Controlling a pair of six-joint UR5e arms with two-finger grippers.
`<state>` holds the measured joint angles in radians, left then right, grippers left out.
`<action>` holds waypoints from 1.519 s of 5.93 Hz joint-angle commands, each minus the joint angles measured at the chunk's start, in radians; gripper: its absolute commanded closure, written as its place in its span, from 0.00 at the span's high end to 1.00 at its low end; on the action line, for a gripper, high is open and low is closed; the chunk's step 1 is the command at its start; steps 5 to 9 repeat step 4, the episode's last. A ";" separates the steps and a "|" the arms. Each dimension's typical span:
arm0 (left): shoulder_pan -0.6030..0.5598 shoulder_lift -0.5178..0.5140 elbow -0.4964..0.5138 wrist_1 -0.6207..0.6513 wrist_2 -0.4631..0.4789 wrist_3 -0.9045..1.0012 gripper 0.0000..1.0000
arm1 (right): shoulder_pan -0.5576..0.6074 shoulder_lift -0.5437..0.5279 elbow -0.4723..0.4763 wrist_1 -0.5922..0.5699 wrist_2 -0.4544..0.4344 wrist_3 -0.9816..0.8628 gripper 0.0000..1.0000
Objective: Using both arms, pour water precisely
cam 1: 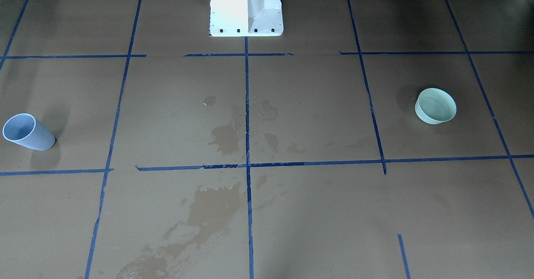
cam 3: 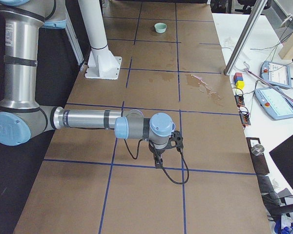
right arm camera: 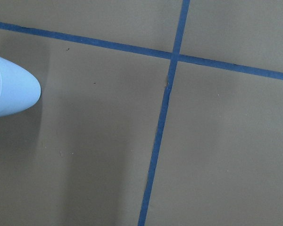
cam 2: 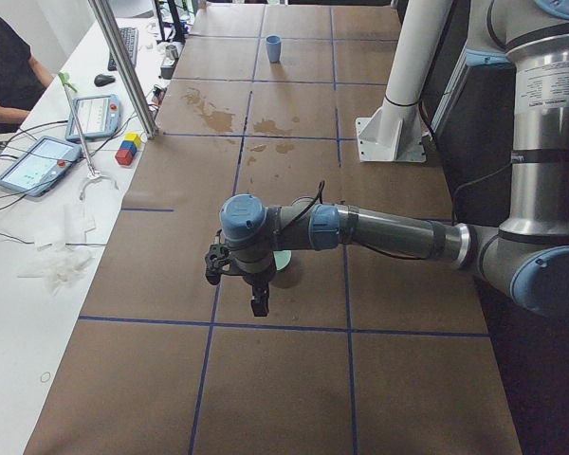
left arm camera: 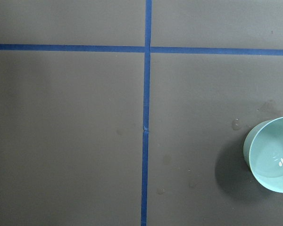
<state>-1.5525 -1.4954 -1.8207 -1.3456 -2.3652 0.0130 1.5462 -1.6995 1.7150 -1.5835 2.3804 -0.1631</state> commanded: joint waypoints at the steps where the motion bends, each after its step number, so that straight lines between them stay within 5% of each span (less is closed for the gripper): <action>1: -0.001 0.009 -0.002 -0.007 0.001 0.005 1.00 | 0.000 -0.006 0.009 0.000 0.013 0.001 1.00; 9: 0.000 0.009 0.009 -0.007 0.003 0.005 1.00 | 0.000 -0.005 0.011 0.011 0.014 0.001 1.00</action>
